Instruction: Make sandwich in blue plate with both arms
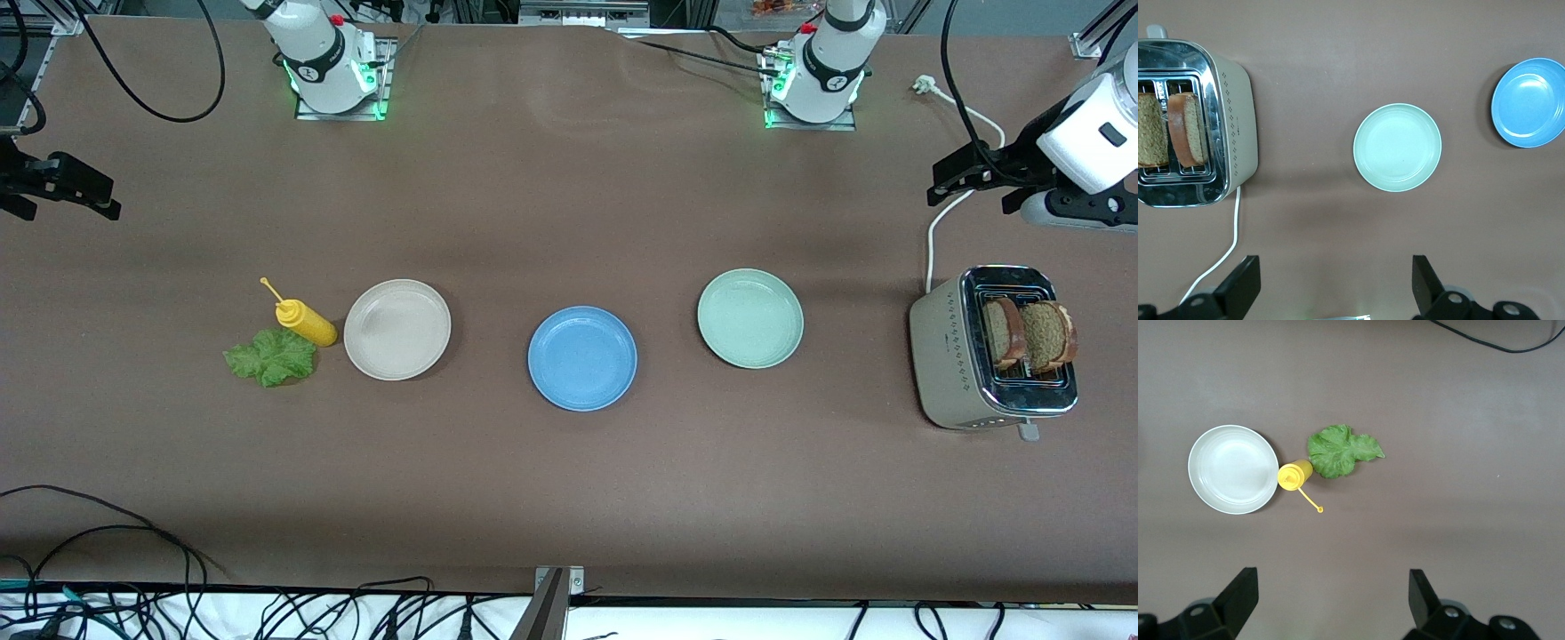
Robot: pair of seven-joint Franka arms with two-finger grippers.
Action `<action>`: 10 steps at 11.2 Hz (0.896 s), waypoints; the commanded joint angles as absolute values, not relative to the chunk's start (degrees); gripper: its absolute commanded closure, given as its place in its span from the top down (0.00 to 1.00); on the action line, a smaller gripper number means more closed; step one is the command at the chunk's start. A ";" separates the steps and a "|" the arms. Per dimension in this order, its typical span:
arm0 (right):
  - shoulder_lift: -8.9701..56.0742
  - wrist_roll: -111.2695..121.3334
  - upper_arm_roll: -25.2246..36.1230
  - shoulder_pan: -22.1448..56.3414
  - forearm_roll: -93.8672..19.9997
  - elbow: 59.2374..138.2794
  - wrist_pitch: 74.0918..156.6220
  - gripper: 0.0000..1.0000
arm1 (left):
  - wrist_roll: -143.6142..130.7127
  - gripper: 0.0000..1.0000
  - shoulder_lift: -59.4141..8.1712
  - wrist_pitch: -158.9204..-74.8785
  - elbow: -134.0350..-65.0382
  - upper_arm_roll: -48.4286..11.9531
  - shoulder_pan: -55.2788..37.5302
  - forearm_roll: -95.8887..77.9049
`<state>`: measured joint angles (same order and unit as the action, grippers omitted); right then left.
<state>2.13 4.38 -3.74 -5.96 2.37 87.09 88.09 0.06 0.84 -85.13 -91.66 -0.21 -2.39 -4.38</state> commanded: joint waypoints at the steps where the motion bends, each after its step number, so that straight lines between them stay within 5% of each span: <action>1: 1.50 3.96 -3.52 -5.80 2.37 86.04 87.19 1.00 | 0.97 1.00 1.05 -84.11 -91.05 0.35 -2.99 -4.75; 10: 1.76 4.04 -3.60 -5.80 2.55 85.96 87.28 1.00 | 2.64 1.00 0.62 -84.46 -90.97 0.44 -2.99 -2.29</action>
